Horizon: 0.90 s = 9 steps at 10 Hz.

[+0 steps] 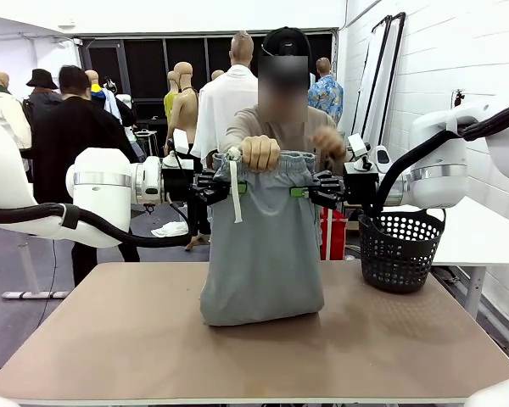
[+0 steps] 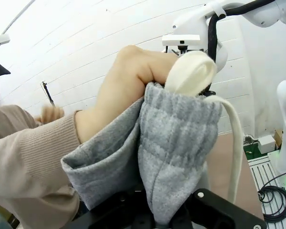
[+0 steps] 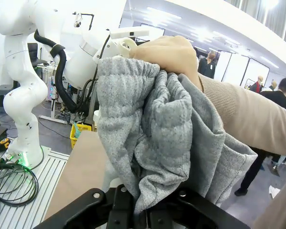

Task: Fold the training pants.
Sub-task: Release the ends of the Training pants and then grab the overlapped ends.

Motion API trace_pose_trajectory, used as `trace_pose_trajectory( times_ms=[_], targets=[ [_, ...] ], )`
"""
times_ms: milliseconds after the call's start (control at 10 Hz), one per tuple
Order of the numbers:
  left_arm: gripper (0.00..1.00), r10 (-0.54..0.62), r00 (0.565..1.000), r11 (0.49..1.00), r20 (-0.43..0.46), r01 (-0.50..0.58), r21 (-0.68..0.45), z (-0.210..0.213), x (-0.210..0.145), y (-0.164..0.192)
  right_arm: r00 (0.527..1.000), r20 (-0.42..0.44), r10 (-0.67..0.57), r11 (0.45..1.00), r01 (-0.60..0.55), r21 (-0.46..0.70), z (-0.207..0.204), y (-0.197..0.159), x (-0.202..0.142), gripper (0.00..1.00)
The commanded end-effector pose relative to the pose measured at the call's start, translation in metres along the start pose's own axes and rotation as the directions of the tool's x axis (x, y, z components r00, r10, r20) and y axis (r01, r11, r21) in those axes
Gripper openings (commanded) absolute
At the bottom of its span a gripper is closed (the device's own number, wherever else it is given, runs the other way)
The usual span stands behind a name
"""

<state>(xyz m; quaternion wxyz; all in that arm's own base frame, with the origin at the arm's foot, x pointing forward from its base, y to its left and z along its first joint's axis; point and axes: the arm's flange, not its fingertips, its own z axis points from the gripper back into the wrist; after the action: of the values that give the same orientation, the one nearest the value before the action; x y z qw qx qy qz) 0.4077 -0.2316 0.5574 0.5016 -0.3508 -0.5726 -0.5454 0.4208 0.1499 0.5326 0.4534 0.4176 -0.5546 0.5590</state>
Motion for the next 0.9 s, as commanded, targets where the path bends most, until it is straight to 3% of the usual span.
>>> trace_pose_trajectory(
  times_ms=[0,800],
  targets=[
    [0.0,-0.003,1.0,1.0,0.005,0.003,-0.007,0.0004,0.0011,-0.0006,1.0,0.003,0.003,1.0,-0.003,0.001,-0.0004,0.0003,0.0016,0.0],
    [0.0,-0.003,1.0,1.0,0.005,0.003,-0.007,0.0004,0.0011,-0.0006,1.0,0.003,0.003,1.0,-0.003,0.001,-0.0004,0.0003,0.0016,0.0]
  ],
)
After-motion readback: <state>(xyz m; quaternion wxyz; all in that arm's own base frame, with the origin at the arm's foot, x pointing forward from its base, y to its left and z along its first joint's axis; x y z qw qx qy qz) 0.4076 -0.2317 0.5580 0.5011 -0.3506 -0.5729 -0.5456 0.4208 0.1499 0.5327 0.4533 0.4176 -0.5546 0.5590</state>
